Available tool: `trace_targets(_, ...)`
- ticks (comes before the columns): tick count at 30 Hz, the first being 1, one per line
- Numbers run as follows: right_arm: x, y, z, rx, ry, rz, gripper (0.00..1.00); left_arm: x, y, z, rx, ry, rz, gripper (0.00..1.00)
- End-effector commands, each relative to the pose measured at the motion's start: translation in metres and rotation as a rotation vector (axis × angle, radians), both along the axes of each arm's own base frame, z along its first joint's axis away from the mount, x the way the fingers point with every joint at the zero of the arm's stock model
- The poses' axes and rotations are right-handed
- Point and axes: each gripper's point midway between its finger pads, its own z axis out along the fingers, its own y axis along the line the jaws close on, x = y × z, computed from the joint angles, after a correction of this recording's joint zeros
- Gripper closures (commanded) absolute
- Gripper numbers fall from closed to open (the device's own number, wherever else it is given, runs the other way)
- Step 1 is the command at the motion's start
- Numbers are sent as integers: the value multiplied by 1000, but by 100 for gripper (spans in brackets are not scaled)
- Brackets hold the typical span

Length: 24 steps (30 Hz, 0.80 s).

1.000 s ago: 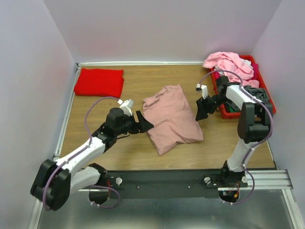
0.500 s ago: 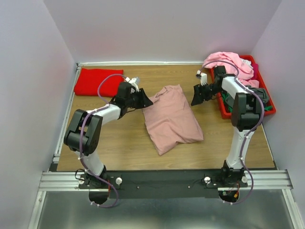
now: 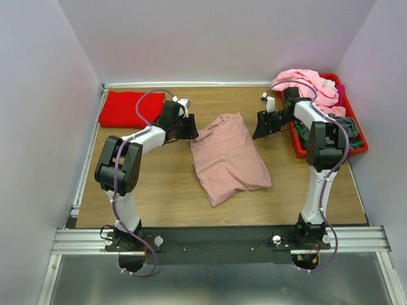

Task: Fold and stack the t-shirts
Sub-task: Fold the tshirt

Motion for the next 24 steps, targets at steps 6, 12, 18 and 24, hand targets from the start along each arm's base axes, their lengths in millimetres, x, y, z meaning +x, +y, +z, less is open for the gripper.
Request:
trace_targets(6, 0, 6, 0, 47, 19, -4, 22, 27, 6, -14, 2, 50, -11, 43)
trace_targets(12, -3, 5, 0, 45, 19, -2, 22, 25, -7, -16, -74, 85, -60, 47)
trace_targets(18, -3, 6, 5, 48, 9, -1, 22, 17, -14, -23, -123, 116, -80, 47)
trace_targets(24, -9, 6, 3, 54, 17, 6, 22, 32, -8, -23, -131, 95, -13, 81)
